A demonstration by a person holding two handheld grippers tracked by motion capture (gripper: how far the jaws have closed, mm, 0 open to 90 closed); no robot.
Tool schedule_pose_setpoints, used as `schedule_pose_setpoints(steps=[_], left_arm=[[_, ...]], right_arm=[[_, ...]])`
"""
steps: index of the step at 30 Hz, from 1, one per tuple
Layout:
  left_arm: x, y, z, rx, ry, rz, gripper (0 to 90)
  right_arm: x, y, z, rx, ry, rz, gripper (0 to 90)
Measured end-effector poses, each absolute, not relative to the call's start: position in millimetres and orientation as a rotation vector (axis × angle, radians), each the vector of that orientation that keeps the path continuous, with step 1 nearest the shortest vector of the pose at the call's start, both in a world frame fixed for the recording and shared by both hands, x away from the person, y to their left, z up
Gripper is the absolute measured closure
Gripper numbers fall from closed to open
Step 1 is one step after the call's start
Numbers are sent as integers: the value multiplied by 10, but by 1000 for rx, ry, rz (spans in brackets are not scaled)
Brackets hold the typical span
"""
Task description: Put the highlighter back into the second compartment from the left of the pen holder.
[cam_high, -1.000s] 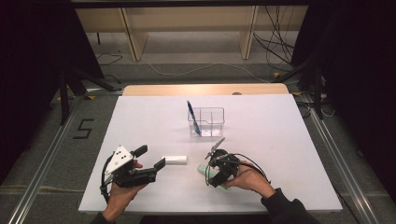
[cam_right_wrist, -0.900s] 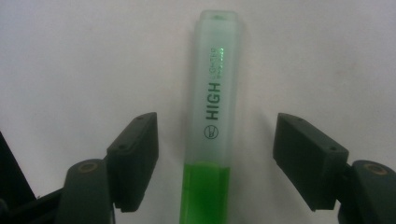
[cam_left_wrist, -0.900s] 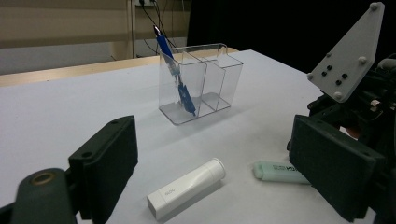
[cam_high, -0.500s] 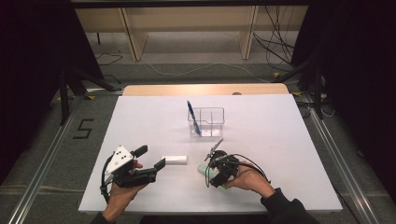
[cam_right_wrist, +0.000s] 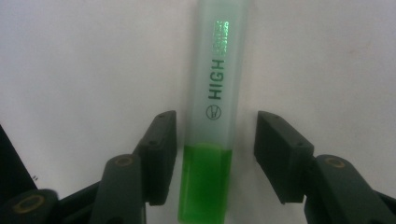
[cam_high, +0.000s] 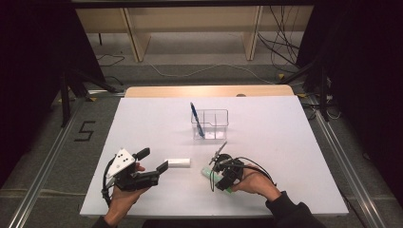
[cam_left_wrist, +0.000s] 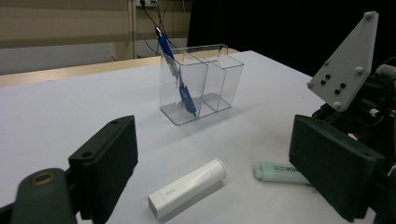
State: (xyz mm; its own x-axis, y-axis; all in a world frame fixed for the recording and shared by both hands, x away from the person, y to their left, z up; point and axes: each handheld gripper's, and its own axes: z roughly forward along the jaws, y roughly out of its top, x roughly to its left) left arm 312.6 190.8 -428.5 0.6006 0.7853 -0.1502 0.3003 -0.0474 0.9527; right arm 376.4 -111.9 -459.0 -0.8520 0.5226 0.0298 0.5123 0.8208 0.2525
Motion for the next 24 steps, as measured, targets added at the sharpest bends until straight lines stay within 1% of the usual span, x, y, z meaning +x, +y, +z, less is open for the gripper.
schedule_pose_setpoints(steps=[8, 10, 12, 24], left_arm=[[3129, 1899, -4291, 1631, 922, 498, 150], [3126, 1899, -4289, 1630, 923, 498, 150], [3125, 1898, -4287, 1631, 921, 499, 150], [3139, 1903, -4287, 1639, 924, 487, 150]], right_arm=[[3745, -1085, -4586, 806, 2955, 348, 595], [3741, -1083, -4586, 790, 2956, 355, 644], [3737, -1084, -4585, 777, 2955, 356, 666], [3679, -1093, -4563, 632, 2929, 366, 673]])
